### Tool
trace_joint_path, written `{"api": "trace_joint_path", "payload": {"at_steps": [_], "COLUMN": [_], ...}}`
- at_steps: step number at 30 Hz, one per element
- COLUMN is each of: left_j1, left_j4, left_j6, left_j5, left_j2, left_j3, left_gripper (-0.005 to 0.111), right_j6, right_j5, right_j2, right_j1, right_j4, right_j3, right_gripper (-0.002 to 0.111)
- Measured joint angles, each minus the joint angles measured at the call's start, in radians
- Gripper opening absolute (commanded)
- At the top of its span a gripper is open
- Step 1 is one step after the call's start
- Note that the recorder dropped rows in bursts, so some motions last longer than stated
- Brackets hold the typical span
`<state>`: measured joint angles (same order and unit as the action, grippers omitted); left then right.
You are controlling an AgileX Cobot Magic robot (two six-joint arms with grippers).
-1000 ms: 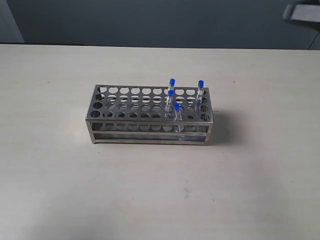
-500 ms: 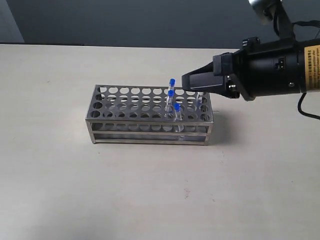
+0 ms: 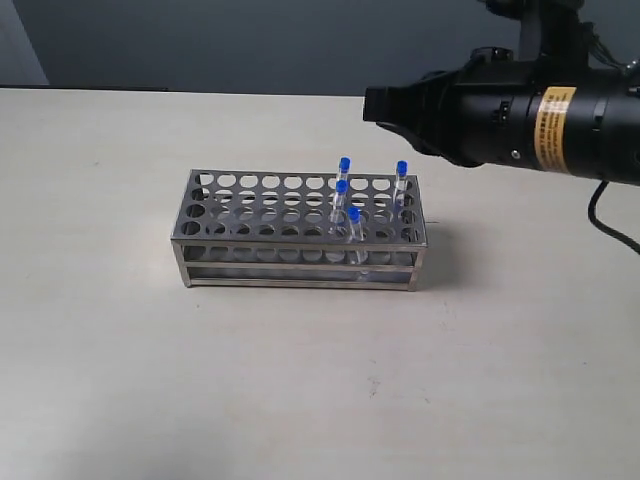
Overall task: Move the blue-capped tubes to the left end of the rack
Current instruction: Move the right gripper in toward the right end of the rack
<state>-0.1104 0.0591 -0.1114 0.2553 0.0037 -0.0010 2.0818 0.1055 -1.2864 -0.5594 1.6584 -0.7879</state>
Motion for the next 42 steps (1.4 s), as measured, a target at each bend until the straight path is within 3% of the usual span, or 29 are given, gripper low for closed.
{"api": "trace_joint_path", "payload": {"at_steps": [5,10,17,21,25,27,30,42], "left_j1": [0.000,0.000,0.000,0.000,0.000,0.000,0.000,0.000], "left_j4": [0.000,0.000,0.000,0.000,0.000,0.000,0.000,0.000], "left_j6": [0.000,0.000,0.000,0.000,0.000,0.000,0.000,0.000], "left_j5": [0.000,0.000,0.000,0.000,0.000,0.000,0.000,0.000], "left_j2": [0.000,0.000,0.000,0.000,0.000,0.000,0.000,0.000], "left_j3": [0.000,0.000,0.000,0.000,0.000,0.000,0.000,0.000], "left_gripper": [0.000,0.000,0.000,0.000,0.000,0.000,0.000,0.000], "right_j6": [0.000,0.000,-0.014,-0.224,-0.399,-0.398,-0.322,-0.224], "right_j5": [-0.120,-0.078,0.047,0.095,-0.159,-0.364,-0.521,-0.553], "right_j2": [0.000,-0.009,-0.061,-0.077,-0.080,-0.080,-0.080,-0.082], "right_j1": [-0.019,-0.021,-0.023,-0.031,-0.099,-0.137,-0.155,-0.163], "right_j4": [-0.177,-0.257,-0.193,-0.103,-0.031,0.030,0.065,0.075], "right_j3": [0.000,0.000,0.000,0.000,0.020,0.043,0.079,0.266], "right_gripper": [-0.001,-0.001,-0.001,-0.001,-0.001,-0.001,-0.001,-0.001]}}
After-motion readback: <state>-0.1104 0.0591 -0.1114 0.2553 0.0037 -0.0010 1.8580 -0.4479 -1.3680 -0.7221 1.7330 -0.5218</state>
